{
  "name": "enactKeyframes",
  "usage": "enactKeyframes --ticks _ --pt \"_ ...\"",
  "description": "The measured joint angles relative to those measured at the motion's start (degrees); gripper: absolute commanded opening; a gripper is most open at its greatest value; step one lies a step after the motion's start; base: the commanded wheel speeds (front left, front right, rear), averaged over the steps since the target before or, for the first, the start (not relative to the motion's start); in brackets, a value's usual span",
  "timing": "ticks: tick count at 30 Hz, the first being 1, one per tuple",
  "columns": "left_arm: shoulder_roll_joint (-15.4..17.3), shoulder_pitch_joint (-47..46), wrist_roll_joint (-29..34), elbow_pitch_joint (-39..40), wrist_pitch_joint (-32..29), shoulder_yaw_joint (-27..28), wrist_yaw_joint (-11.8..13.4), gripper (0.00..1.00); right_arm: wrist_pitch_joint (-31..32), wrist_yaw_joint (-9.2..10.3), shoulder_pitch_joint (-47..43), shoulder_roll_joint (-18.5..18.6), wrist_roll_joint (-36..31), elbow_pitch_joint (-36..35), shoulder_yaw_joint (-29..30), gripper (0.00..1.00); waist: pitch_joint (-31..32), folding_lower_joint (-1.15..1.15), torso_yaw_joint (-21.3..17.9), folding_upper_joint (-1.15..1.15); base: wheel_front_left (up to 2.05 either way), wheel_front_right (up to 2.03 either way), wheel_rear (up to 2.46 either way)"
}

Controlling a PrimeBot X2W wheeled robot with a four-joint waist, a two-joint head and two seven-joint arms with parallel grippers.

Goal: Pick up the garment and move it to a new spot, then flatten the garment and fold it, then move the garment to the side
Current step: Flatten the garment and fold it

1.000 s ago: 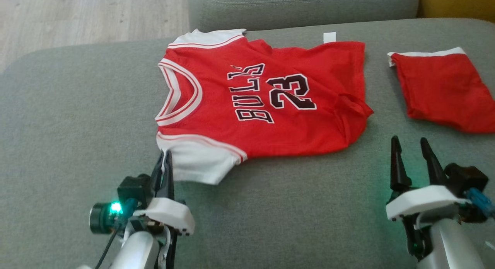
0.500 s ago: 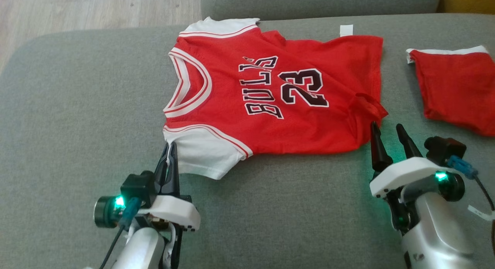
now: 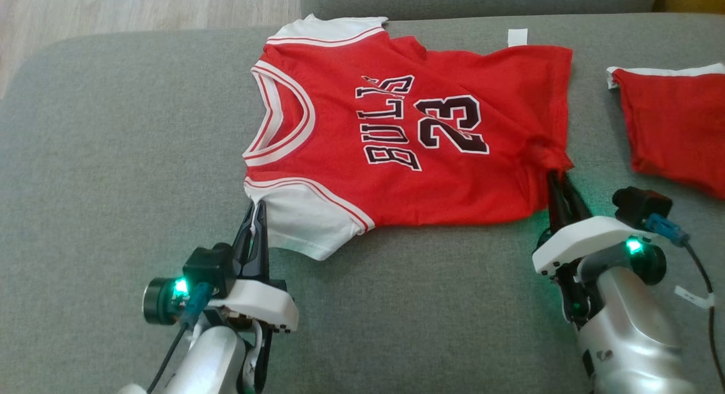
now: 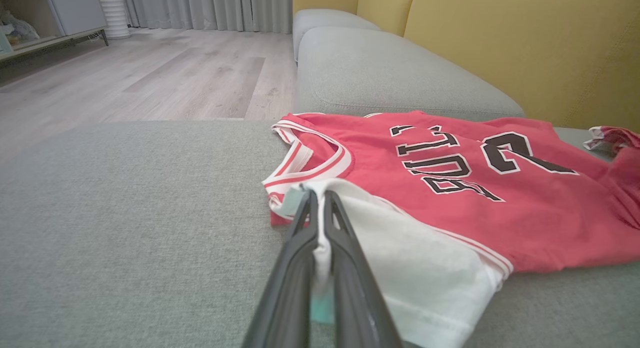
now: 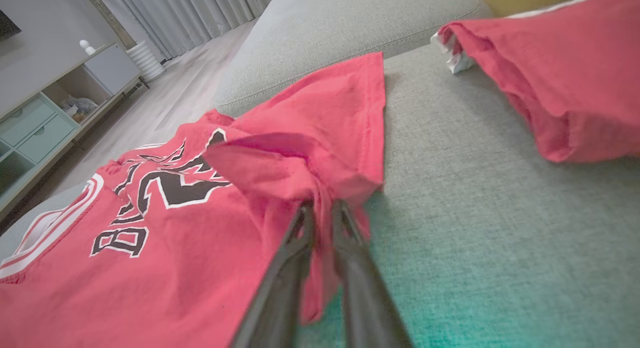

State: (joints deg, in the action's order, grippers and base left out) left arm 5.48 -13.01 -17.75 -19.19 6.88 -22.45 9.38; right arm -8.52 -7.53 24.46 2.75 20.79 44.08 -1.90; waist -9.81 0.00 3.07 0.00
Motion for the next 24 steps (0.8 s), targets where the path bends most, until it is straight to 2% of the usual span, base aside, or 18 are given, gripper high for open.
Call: enactKeyframes --ticks 12,18,24 --pt "0.3 -0.2 -0.8 -0.5 0.0 -0.1 0.2 0.00 -2.6 0.00 0.7 0.0 0.3 1.2 -0.6 0.00 1.3 0.00 -1.2 0.00 0.00 0.00 0.00" --pt "0.7 0.2 -1.9 -0.2 0.9 0.6 0.2 0.00 -2.6 0.00 -3.4 0.0 0.3 -4.5 0.8 0.00 3.3 -0.01 -3.1 0.00 0.00 0.00 0.00" --pt "0.5 1.3 -5.4 2.7 1.8 2.4 0.2 0.00 -2.0 0.00 -8.3 0.0 0.4 -15.0 2.6 0.00 5.4 -0.01 -5.2 0.00 0.00 0.00 0.00"
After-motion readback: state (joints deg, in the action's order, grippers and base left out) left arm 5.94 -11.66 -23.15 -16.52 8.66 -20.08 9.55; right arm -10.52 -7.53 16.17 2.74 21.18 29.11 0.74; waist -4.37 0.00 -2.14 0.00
